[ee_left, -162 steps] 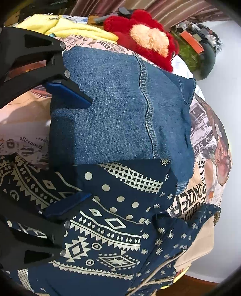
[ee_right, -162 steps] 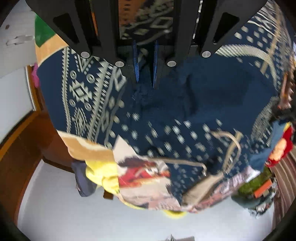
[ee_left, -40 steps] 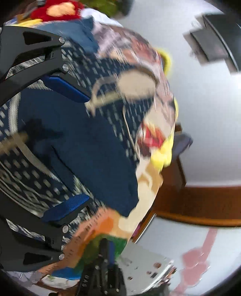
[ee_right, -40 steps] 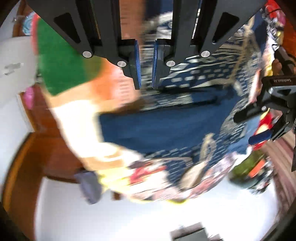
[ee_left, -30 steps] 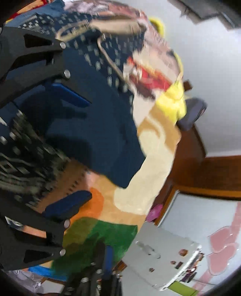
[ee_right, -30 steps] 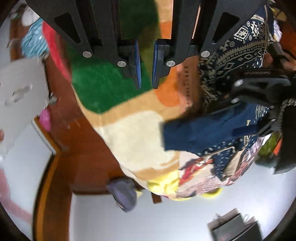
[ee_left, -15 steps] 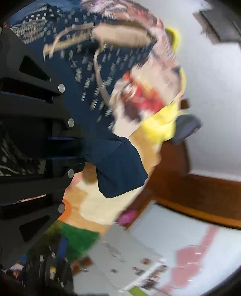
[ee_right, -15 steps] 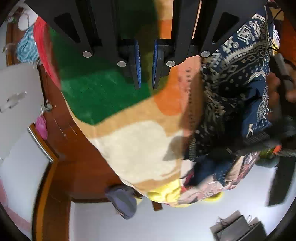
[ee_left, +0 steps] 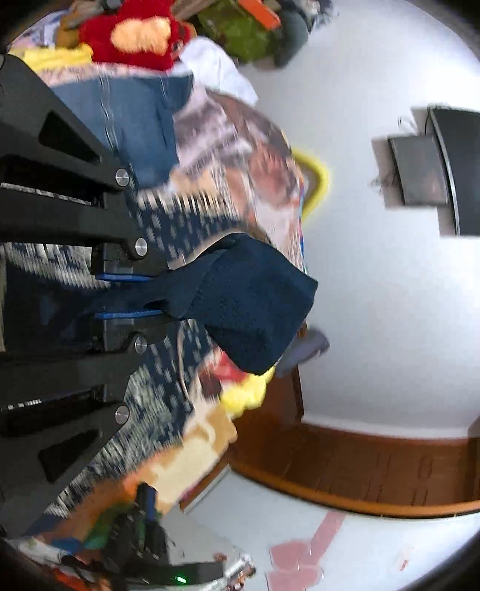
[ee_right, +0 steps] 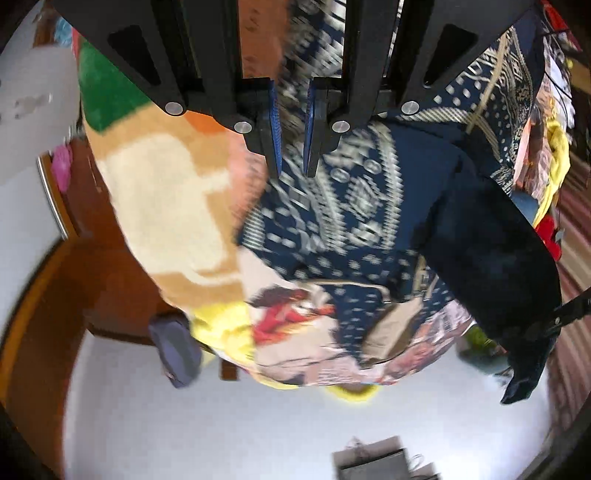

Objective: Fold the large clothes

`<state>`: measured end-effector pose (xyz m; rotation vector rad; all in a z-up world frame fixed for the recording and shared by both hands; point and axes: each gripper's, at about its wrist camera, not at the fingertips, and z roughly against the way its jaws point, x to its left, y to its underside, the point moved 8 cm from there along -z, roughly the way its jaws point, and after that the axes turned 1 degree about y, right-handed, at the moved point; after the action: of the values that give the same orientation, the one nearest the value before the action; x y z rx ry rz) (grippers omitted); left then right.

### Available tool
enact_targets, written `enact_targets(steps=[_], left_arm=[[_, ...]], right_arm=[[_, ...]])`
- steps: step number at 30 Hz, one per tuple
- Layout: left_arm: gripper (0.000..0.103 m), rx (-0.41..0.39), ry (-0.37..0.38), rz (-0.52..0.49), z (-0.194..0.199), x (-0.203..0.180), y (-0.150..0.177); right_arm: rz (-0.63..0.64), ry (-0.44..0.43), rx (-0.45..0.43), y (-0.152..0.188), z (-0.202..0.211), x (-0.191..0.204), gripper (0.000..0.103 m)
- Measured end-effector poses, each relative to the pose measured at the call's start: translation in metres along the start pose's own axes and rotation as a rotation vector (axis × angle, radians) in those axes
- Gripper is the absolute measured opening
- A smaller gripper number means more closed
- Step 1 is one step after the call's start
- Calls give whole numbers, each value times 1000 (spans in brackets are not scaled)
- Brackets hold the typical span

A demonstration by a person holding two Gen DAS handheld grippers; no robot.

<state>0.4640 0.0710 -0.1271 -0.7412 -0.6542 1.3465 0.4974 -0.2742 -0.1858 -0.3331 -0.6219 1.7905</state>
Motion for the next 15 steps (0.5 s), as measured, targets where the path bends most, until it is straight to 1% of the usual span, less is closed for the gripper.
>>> enact_targets(steps=[1, 4, 7, 10, 12, 13, 14, 15], left_arm=[[11, 7, -16, 12, 1, 14, 9], [11, 45, -31, 59, -3, 43, 40], [11, 81, -45, 102, -8, 64, 74], [11, 140, -43, 171, -18, 83, 114], [11, 182, -55, 202, -28, 94, 142], [11, 201, -55, 216, -30, 99, 153], [11, 222, -55, 231, -35, 103, 166], [11, 244, -57, 247, -41, 107, 178]], right_arm=[[19, -11, 5, -4, -5, 10, 8], [53, -73, 32, -11, -22, 40, 8], [85, -148, 87, -9, -42, 70, 8], [154, -203, 136, -4, -62, 100, 8], [208, -205, 185, 4, -79, 114, 8], [242, -182, 211, 8, -89, 117, 8], [278, -156, 225, 12, -97, 119, 8], [309, -147, 217, 15, -101, 122, 8]])
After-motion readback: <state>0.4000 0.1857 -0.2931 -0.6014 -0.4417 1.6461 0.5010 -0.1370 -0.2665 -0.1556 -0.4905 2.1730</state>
